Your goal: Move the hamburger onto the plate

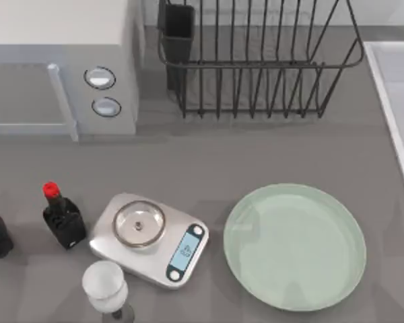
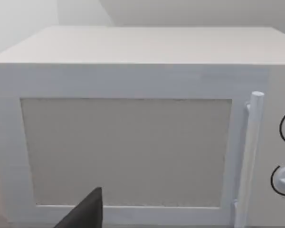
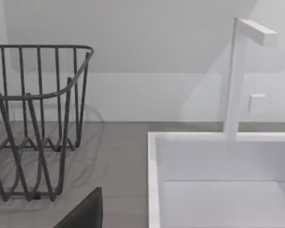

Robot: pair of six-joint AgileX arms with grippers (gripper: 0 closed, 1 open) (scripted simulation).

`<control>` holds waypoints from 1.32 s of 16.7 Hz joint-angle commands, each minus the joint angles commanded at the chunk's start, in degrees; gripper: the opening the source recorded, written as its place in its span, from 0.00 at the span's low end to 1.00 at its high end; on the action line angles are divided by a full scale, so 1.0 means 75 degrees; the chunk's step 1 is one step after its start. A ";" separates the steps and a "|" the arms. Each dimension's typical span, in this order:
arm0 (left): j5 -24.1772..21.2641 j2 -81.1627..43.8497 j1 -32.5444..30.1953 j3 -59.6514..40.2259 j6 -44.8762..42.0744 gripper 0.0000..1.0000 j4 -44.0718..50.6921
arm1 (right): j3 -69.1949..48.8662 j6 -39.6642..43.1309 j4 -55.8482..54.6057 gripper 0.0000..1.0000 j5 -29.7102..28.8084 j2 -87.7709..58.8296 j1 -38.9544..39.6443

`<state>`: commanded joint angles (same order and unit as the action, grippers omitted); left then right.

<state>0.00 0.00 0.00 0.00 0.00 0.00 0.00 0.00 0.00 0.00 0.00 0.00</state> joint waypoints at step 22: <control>0.0000 0.0000 0.0000 0.0000 0.0000 1.00 0.0000 | -0.5355 0.7264 0.7212 1.00 0.0018 -0.9634 -0.0399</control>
<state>0.00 0.00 0.00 0.00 0.00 0.00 -40.16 54.48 54.09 0.13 -72.26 -2.99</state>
